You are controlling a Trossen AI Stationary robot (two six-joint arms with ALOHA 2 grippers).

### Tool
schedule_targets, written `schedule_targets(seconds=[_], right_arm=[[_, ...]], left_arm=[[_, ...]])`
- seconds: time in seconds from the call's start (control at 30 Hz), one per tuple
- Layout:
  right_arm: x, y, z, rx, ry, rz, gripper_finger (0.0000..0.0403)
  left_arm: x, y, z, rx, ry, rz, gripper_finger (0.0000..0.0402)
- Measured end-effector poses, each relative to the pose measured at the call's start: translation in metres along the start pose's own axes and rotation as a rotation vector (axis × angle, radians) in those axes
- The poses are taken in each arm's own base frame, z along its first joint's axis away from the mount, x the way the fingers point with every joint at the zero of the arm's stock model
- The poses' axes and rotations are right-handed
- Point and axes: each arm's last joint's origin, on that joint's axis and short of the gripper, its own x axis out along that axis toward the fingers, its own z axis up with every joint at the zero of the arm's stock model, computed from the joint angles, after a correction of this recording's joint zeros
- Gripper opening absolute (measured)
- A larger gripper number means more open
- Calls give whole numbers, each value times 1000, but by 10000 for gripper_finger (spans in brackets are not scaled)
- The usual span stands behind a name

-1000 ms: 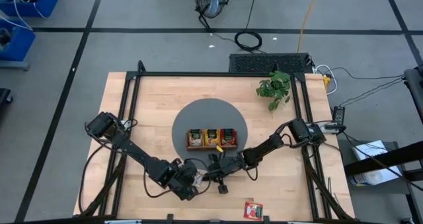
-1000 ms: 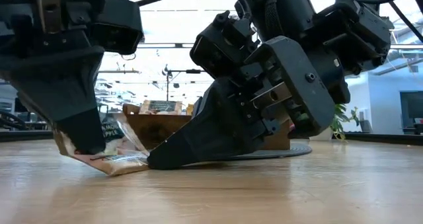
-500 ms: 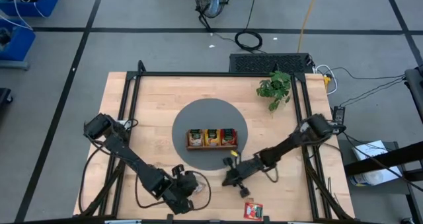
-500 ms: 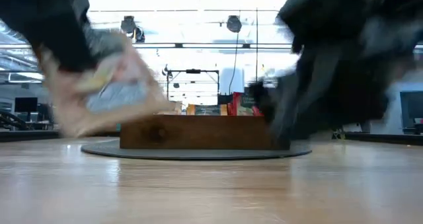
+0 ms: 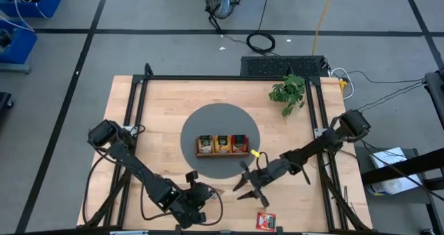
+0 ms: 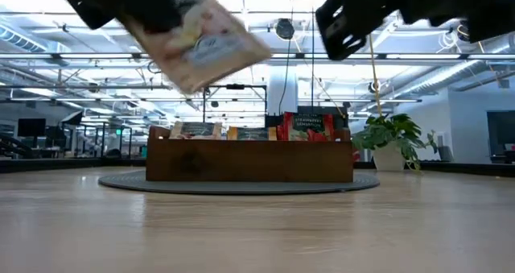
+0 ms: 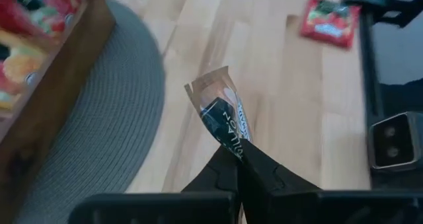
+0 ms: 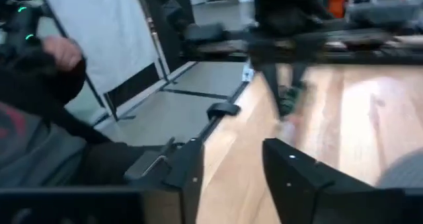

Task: Pick & Place Tea
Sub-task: Put the brown tea bag into the left section of the wooden organizer

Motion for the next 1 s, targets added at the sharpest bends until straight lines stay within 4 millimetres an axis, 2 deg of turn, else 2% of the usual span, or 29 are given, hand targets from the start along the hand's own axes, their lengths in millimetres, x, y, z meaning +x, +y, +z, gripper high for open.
schedule_targets(seconds=[0.13,0.27,0.4,0.6,0.83,1.0], right_arm=[[1,-21,5,94,18,-55,183],[7,-36,9,132,43,-11,198],[19,-42,11,138,84,11,194],[35,-53,6,163,119,-24,186],[36,-64,2,200,124,-73,185],[47,-64,2,202,139,-21,185]], left_arm=[[6,-2,-1,18,-6,-7,4],[15,-2,-3,30,-4,-1,5],[24,0,-7,59,9,26,5],[27,4,-4,64,3,46,5],[27,4,-4,77,3,51,5],[29,7,-2,80,3,57,5]])
